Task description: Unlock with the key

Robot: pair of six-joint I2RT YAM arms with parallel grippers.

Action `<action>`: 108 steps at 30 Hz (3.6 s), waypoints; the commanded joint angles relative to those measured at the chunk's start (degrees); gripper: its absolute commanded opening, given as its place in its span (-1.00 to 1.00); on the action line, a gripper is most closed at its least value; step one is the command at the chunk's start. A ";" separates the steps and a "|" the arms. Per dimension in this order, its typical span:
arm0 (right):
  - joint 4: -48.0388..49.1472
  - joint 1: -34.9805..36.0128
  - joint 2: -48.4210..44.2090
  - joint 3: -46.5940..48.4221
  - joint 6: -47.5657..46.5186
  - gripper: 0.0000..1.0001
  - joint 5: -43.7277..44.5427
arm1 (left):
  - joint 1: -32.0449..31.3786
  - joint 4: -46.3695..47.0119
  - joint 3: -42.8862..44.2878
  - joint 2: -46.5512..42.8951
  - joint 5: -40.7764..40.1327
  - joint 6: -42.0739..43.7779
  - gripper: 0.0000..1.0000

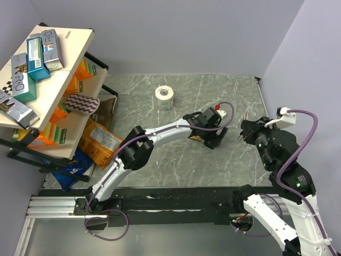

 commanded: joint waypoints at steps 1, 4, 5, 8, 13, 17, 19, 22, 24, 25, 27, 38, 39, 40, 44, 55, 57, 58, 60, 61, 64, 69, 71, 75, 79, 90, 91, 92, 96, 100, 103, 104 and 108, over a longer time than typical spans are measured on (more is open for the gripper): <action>-0.58 -0.06 -0.15 1.77 -0.95 -1.00 0.78 | -0.34 -1.29 1.00 1.01 -3.31 1.47 0.96; 0.48 0.02 -0.59 0.72 -0.50 -1.00 0.16 | -0.34 0.29 1.08 2.15 -1.38 1.56 0.95; 0.65 -0.06 -0.59 0.63 -0.50 -1.00 -0.19 | -0.34 0.56 1.17 2.51 -1.20 1.38 0.95; 0.31 -0.06 -0.06 0.98 -0.85 -1.00 -0.54 | -0.25 1.18 1.17 3.83 -0.76 0.94 0.92; -0.31 0.02 0.29 1.25 -1.38 -1.00 -0.54 | -0.34 0.91 1.52 5.23 -2.95 0.77 0.90; -1.10 -0.06 -0.50 -0.16 -0.42 -1.00 -0.36 | -1.04 -0.23 1.69 6.38 -6.29 0.85 0.90; -1.80 -0.07 -1.02 -0.60 0.46 -1.00 -0.45 | -1.13 -0.93 1.69 6.99 -7.61 0.76 0.89; -2.51 0.02 -1.99 -1.39 1.34 -1.00 -0.28 | -1.57 -1.28 1.69 7.87 -8.93 0.85 0.80; -2.77 -0.06 -2.69 -1.92 1.52 -1.00 0.25 | -2.18 -1.46 1.52 8.57 -9.72 1.20 0.58; -2.95 -0.06 -2.78 -2.09 1.61 -1.00 0.42 | -2.71 -2.33 1.52 9.36 -11.47 1.29 0.54; -3.12 0.02 -2.87 -2.36 1.61 -1.00 0.51 | -3.15 -2.95 0.99 9.89 -12.45 1.38 0.55; 0.21 -0.07 -4.98 -4.30 1.08 -1.00 -2.74 | -4.12 -5.86 -1.38 12.27 -9.57 2.61 -0.97; 0.22 -0.06 -4.72 -4.12 0.73 -1.00 -2.83 | -4.03 -6.29 -1.03 12.27 -8.16 2.09 -0.98; 0.22 -0.06 -4.46 -3.59 0.47 -1.00 -2.83 | -3.86 -6.47 -0.07 11.92 -7.71 1.47 -0.98; 0.48 -0.15 -3.31 -2.71 -0.59 -1.00 -3.17 | -2.28 -7.61 2.92 7.44 -4.81 -2.91 -0.98; 4.25 -0.15 0.02 0.19 -2.17 -1.00 -5.29 | 8.80 11.00 -12.44 -16.20 17.68 -30.78 -0.98; 4.70 0.02 0.47 0.45 -2.44 -1.00 -5.72 | 9.41 13.03 -15.51 -19.27 19.18 -33.67 -0.98; 5.22 0.02 0.82 0.45 -2.61 -1.00 -5.90 | 9.51 14.87 -16.75 -20.33 19.89 -34.91 -0.98; 5.66 -0.15 1.26 0.37 -2.70 -1.00 -6.25 | 9.68 18.74 -19.47 -22.96 21.56 -37.89 -0.98; 6.01 0.02 1.61 0.37 -2.79 -1.00 -6.69 | 9.68 19.45 -20.01 -23.76 21.74 -38.52 -0.98; 6.63 -0.06 2.40 0.37 -2.79 -1.00 -7.48 | 9.86 21.91 -22.82 -26.84 22.53 -42.20 -0.98; 8.39 0.11 3.37 -0.51 -2.70 -1.00 -8.71 | 9.86 19.46 -24.50 -30.53 18.67 -42.57 -0.98; 8.91 -0.06 3.80 -0.51 -2.70 -1.00 -9.24 | 9.95 13.70 -22.32 -30.36 14.65 -38.73 -0.98; 9.18 -0.06 4.60 -0.51 -3.14 -1.00 -9.42 | 9.86 -0.71 -16.77 -29.92 1.32 -28.96 -0.98; 10.41 -0.06 4.51 -1.48 -3.14 -1.00 -9.68 | 9.77 -10.14 -16.76 -32.11 -12.68 -21.05 -0.98; 16.29 -0.06 7.06 -6.48 -4.98 -1.00 -21.17 | 6.43 -35.03 -15.53 -28.52 -44.52 -7.76 -0.98; 17.52 -0.06 6.97 -7.01 -5.33 -1.00 -26.24 | 6.26 -35.82 -15.71 -28.17 -45.49 -7.67 -0.98; 19.71 0.02 6.80 -8.06 -5.34 -1.00 -28.47 | 6.25 -36.87 -16.14 -27.47 -46.45 -7.67 -0.98; 24.30 -0.06 6.97 -10.27 -5.51 -1.00 -40.51 | 6.17 -38.63 -16.59 -26.41 -48.48 -8.29 -0.98; 24.91 -0.06 9.25 -10.36 -4.55 -1.00 -48.08 | 6.17 -40.13 -15.45 -25.44 -49.28 -8.90 -0.98; 26.40 -0.15 9.87 -11.41 -3.41 -1.00 -50.11 | 6.17 -41.09 -14.83 -25.35 -49.54 -8.73 -0.98; 26.58 -0.07 10.13 -11.67 -2.88 -1.00 -50.37 | 6.17 -41.36 -14.92 -25.44 -49.71 -8.99 -0.98; 27.99 0.02 11.28 -13.43 -1.12 -1.00 -52.04 | 6.25 -42.85 -15.09 -25.70 -50.42 -9.61 -0.98</action>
